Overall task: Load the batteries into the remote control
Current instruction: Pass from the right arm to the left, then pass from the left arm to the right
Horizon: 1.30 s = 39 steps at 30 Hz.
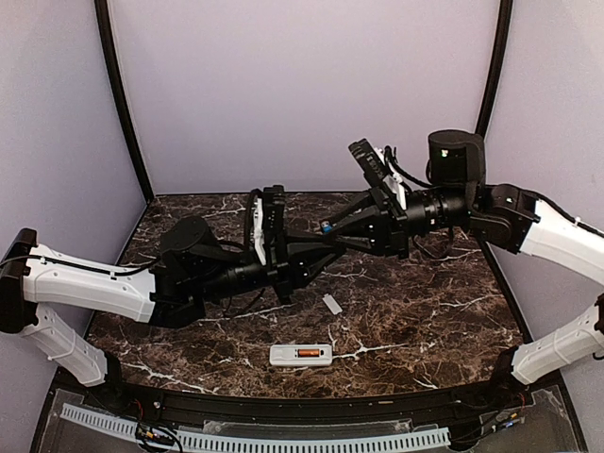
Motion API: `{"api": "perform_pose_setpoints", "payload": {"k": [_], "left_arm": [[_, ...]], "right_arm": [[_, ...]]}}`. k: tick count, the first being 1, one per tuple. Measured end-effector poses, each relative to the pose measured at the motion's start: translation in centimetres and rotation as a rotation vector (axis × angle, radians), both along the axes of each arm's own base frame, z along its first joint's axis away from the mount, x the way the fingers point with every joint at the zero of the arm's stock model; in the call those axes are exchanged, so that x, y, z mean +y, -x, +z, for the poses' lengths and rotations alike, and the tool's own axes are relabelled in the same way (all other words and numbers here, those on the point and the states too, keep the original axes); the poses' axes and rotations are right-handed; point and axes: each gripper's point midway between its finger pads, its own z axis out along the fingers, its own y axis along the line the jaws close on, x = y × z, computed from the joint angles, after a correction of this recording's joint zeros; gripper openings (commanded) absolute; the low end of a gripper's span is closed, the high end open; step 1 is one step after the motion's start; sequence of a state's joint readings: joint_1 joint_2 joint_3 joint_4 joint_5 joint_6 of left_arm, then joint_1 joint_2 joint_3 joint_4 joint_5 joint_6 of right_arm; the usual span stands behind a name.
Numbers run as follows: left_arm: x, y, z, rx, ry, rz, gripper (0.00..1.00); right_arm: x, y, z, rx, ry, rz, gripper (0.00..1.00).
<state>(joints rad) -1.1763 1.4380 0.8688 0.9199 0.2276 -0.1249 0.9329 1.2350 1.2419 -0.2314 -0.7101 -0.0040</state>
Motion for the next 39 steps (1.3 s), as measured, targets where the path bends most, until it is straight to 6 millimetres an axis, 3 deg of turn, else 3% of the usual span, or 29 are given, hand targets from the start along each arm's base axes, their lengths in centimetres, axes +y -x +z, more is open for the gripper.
{"api": "perform_pose_setpoints", "payload": {"k": [5, 10, 15, 36, 39], "left_arm": [[0.0, 0.4, 0.4, -0.02, 0.015, -0.015, 0.0], [0.0, 0.9, 0.6, -0.039, 0.025, -0.022, 0.0], [0.1, 1.0, 0.5, -0.039, 0.026, -0.025, 0.0], [0.3, 0.6, -0.9, -0.071, -0.032, 0.012, 0.0], [0.3, 0.5, -1.4, -0.091, -0.056, 0.022, 0.0]], "right_arm": [[-0.1, 0.3, 0.1, 0.024, -0.022, 0.008, 0.33], [-0.2, 0.6, 0.5, 0.031, -0.038, 0.017, 0.14], [-0.1, 1.0, 0.6, 0.03, -0.048, 0.05, 0.04], [0.8, 0.9, -0.9, 0.092, 0.034, 0.105, 0.16], [0.7, 1.0, -1.4, 0.111, 0.055, 0.1, 0.08]]}}
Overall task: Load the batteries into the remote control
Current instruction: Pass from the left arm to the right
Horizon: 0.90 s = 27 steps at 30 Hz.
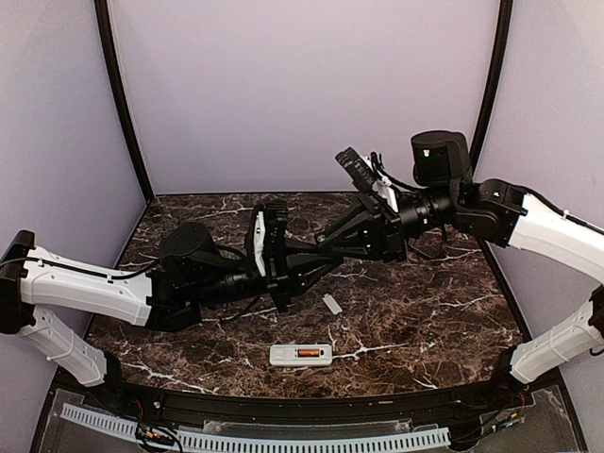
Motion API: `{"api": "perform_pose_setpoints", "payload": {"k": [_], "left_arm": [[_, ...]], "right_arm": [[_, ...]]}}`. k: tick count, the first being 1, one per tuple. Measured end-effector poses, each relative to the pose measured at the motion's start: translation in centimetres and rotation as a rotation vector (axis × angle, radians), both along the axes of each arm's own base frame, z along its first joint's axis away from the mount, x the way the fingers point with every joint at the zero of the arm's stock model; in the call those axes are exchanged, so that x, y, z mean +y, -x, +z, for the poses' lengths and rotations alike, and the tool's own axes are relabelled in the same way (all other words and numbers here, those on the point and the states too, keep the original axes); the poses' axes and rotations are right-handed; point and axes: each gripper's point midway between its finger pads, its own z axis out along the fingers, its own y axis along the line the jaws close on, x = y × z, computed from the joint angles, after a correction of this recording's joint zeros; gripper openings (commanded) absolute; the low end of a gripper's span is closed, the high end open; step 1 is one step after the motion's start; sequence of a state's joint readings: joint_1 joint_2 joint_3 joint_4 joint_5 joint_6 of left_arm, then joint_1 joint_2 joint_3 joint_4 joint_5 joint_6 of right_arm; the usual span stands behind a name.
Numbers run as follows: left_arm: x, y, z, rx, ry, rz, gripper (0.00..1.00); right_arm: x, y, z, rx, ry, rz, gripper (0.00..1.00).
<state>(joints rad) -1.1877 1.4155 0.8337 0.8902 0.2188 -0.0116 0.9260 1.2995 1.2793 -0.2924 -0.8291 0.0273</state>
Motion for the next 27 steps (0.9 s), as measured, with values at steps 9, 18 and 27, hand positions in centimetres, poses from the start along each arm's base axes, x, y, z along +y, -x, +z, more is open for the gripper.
{"api": "perform_pose_setpoints", "payload": {"k": [9, 18, 27], "left_arm": [[0.1, 0.4, -0.2, 0.01, -0.007, -0.011, 0.0], [0.7, -0.1, -1.0, 0.023, -0.046, 0.034, 0.88], [8.3, -2.8, 0.5, 0.078, -0.062, 0.336, 0.94]], "right_arm": [[0.0, 0.0, 0.0, -0.037, -0.004, 0.004, 0.0], [-0.4, -1.9, -1.4, -0.001, 0.076, -0.108, 0.0], [-3.3, -9.9, -13.9, 0.127, 0.527, -0.479, 0.0]]}}
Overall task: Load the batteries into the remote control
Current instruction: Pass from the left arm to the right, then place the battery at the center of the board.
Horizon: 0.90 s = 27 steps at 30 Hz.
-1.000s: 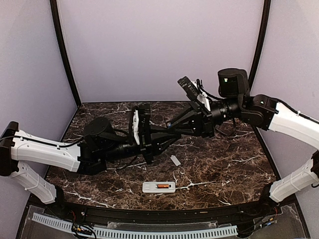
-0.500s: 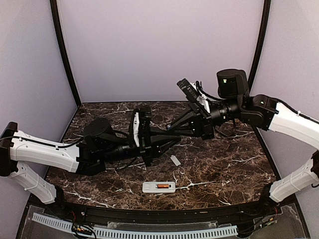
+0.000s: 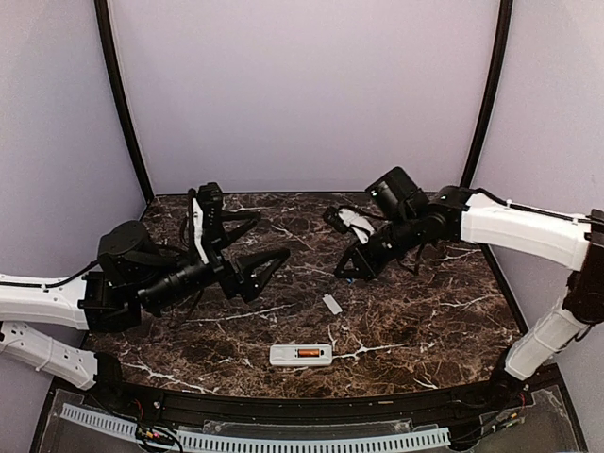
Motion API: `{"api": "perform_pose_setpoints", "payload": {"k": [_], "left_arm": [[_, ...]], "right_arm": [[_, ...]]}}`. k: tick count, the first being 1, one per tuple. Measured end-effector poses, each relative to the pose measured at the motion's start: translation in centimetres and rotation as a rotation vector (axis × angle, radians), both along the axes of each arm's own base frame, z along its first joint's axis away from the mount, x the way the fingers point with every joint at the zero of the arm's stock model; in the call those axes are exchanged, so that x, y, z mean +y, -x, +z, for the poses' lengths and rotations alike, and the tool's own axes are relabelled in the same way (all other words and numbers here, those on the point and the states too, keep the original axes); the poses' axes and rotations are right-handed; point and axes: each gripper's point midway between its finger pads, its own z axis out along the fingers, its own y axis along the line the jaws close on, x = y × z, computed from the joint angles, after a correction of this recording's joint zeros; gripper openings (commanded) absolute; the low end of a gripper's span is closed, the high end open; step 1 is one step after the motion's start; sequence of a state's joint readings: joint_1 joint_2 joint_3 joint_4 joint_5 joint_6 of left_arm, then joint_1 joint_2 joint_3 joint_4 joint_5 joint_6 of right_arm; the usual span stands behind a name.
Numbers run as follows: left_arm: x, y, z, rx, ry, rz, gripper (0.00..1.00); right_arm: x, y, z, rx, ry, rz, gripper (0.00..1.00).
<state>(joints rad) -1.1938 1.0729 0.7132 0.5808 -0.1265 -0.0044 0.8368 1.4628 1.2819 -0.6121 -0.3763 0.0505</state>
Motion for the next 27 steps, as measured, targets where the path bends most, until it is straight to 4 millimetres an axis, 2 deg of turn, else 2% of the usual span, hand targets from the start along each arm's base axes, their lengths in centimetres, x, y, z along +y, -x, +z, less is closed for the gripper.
{"api": "perform_pose_setpoints", "payload": {"k": [1, 5, 8, 11, 14, 17, 20, 27], "left_arm": [[1.4, -0.6, 0.5, 0.012, 0.004, 0.062, 0.94], [3.8, -2.2, 0.1, 0.052, -0.012, 0.19, 0.94], [5.2, -3.4, -1.4, 0.088, -0.05, 0.276, 0.94], [5.8, -4.1, -3.0, 0.109, -0.1, 0.318, 0.94], [6.0, -4.3, -3.8, 0.117, -0.132, 0.336, 0.94], [6.2, -4.4, -4.2, 0.118, -0.154, 0.345, 0.94], [6.2, -4.4, -4.4, 0.111, -0.166, 0.349, 0.94], [6.6, -4.6, -4.7, 0.084, -0.208, 0.366, 0.94]], "right_arm": [[-0.4, -0.5, -2.6, 0.032, 0.076, -0.027, 0.0], [-3.0, -0.5, -11.6, 0.141, 0.338, -0.089, 0.0], [-4.9, 0.4, -15.3, 0.181, 0.464, -0.104, 0.0], [-5.3, 0.8, -16.9, 0.181, 0.522, -0.11, 0.0], [-5.4, 1.0, -18.6, 0.182, 0.579, -0.122, 0.0], [-5.9, 1.1, -20.2, 0.185, 0.639, -0.137, 0.06], [-5.5, 1.0, -20.2, 0.161, 0.65, -0.148, 0.1], [-5.0, 1.1, -20.2, 0.146, 0.648, -0.144, 0.28]]}}
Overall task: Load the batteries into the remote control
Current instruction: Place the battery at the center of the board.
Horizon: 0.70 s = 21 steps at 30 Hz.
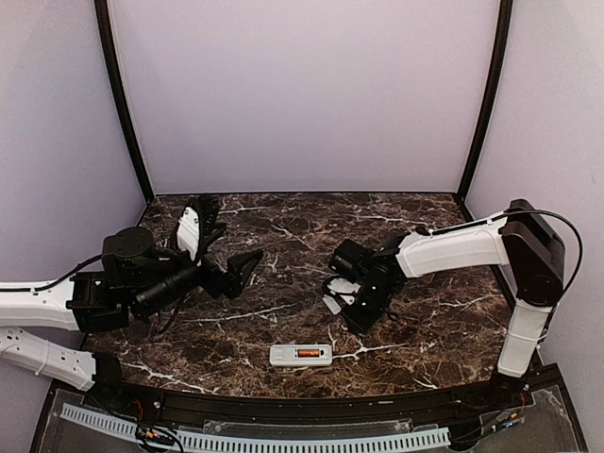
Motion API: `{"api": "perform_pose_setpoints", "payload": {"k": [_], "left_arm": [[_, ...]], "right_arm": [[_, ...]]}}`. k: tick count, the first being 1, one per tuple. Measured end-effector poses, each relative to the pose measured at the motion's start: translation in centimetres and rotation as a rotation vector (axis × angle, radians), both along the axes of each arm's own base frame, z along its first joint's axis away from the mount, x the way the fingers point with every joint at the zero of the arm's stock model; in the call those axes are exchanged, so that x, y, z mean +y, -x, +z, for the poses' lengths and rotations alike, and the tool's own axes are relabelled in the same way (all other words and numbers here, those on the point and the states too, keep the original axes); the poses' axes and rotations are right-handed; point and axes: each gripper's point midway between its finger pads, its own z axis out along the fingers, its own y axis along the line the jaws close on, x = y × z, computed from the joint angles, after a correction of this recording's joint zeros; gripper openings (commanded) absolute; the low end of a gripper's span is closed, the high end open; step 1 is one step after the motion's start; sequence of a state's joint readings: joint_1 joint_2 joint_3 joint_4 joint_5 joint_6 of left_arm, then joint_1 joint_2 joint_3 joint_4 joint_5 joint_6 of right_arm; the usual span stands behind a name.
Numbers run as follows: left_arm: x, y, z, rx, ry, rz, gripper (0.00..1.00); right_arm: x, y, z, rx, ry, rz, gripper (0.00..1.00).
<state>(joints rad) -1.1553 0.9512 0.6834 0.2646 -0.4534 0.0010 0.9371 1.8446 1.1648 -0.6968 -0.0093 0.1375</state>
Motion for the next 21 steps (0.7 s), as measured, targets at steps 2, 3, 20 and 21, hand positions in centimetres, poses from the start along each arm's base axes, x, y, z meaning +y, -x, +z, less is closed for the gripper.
{"api": "perform_pose_setpoints", "payload": {"k": [2, 3, 20, 21], "left_arm": [[0.1, 0.0, -0.1, -0.006, -0.015, 0.001, 0.94], [0.2, 0.0, -0.1, -0.009, -0.019, 0.001, 0.94], [1.0, -0.4, 0.1, -0.033, -0.052, 0.007, 0.95], [1.0, -0.4, 0.1, -0.033, -0.052, 0.006, 0.95]], "right_arm": [[0.2, 0.1, 0.0, 0.004, -0.009, 0.006, 0.28], [0.3, 0.2, 0.0, 0.007, -0.012, 0.006, 0.28], [-0.5, 1.5, 0.2, 0.021, -0.029, -0.04, 0.41], [-0.7, 1.7, 0.2, 0.02, -0.027, -0.046, 0.41]]}}
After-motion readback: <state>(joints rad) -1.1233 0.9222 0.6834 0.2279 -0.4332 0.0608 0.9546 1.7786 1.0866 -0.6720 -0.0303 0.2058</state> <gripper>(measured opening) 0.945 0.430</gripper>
